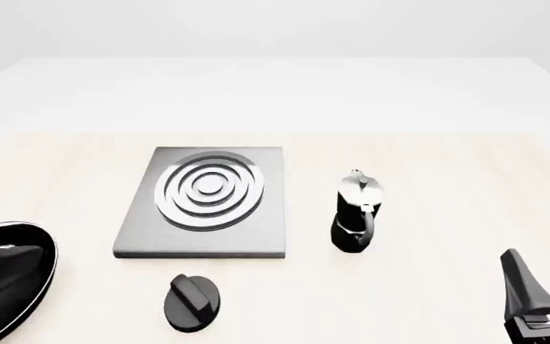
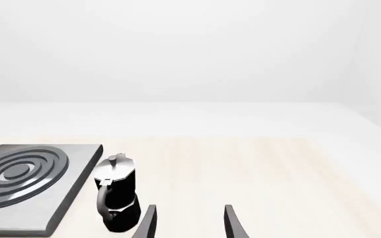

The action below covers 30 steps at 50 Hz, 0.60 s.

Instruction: Turn on the stove and put the frying pan on it.

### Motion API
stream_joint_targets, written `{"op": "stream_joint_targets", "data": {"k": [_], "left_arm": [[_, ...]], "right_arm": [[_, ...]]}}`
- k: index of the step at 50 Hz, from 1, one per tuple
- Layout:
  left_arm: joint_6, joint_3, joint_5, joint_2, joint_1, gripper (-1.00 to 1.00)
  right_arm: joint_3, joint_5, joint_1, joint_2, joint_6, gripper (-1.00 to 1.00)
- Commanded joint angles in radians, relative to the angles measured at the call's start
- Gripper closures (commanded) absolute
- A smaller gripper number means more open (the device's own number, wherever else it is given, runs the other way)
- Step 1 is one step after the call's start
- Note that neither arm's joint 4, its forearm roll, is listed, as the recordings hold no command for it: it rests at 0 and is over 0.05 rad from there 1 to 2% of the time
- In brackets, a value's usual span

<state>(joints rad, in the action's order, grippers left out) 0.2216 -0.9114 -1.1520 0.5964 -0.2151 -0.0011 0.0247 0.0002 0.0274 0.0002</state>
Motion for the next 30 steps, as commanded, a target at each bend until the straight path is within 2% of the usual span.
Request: {"op": "stream_joint_targets", "data": {"k": [1, 7, 11, 15, 24, 27, 30], "left_arm": [[0.119, -0.084, -0.068, -0.023, 0.174, -1.0], [0.156, -0.033, -0.068, -0.066, 0.257, -1.0], [0.204, -0.053, -0.068, -0.058, 0.324, -1.0], [0.206, -0.041, -0.068, -0.057, 0.338, -1.0], [0.252, -0.006, -0.068, -0.08, 0.442, -1.0], [0.259, -0.02, -0.068, -0.079, 0.468, -1.0], [0.305, -0.005, -0.068, -0.082, 0.53, -1.0]], "right_arm": [[0.0, 0.011, 0.0, 0.011, 0.0, -1.0], [0.0, 0.011, 0.0, 0.011, 0.0, -1.0], [0.0, 0.007, 0.0, 0.007, 0.0, -1.0], [0.0, 0.005, 0.0, 0.005, 0.0, -1.0], [0.0, 0.004, 0.0, 0.004, 0.0, -1.0], [0.0, 0.002, 0.0, 0.002, 0.0, -1.0], [0.0, 0.003, 0.0, 0.002, 0.0, -1.0]]}}
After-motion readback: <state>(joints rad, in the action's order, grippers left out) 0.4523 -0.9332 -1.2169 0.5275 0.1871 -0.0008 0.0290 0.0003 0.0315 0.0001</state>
